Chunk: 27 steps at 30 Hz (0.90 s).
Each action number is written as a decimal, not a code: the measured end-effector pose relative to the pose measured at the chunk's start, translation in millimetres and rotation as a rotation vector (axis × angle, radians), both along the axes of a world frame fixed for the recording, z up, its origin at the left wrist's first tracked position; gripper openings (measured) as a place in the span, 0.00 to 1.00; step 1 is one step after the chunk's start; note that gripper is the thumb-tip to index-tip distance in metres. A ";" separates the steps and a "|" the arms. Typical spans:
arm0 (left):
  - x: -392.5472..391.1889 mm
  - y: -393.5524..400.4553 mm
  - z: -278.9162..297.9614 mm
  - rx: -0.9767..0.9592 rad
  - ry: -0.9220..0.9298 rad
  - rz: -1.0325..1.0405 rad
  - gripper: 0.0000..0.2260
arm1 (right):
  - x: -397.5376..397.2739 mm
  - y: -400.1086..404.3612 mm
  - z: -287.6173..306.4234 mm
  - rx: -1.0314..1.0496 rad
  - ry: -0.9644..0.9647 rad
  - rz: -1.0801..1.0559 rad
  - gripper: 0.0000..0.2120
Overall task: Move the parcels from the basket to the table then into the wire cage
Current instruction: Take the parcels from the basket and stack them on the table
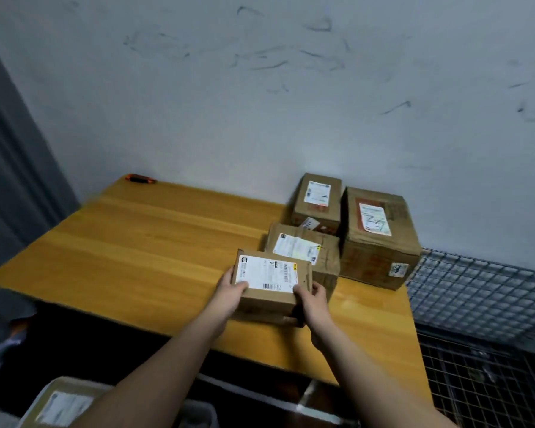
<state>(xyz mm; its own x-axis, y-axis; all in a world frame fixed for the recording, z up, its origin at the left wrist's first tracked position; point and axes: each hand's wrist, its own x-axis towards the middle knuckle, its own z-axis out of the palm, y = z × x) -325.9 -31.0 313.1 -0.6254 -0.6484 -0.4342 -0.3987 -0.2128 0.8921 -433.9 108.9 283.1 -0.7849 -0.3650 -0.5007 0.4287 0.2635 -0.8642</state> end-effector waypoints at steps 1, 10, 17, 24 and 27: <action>-10.4 6.5 -1.8 0.004 -0.021 -0.023 0.26 | -6.3 7.7 -2.8 0.012 -0.020 0.000 0.28; -74.9 38.6 -39.4 0.083 -0.232 -0.116 0.26 | -54.3 47.8 -46.2 0.230 -0.045 0.030 0.26; -83.5 42.1 -58.0 0.056 -0.376 -0.059 0.23 | -61.6 44.6 -60.3 0.290 -0.081 0.109 0.24; -81.6 38.8 -64.0 0.035 -0.421 -0.072 0.23 | -61.0 40.8 -66.9 0.329 -0.073 0.100 0.24; -74.4 39.6 -60.4 0.070 -0.389 -0.101 0.26 | -54.8 43.4 -54.6 0.411 0.001 0.093 0.29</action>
<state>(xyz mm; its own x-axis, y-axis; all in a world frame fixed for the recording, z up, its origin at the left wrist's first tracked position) -400.3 8.6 252.7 -0.4650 -0.5523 -0.6919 -0.7253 -0.2105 0.6555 -488.7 152.3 228.5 -0.7587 -0.2049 -0.6183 0.3856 0.6238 -0.6799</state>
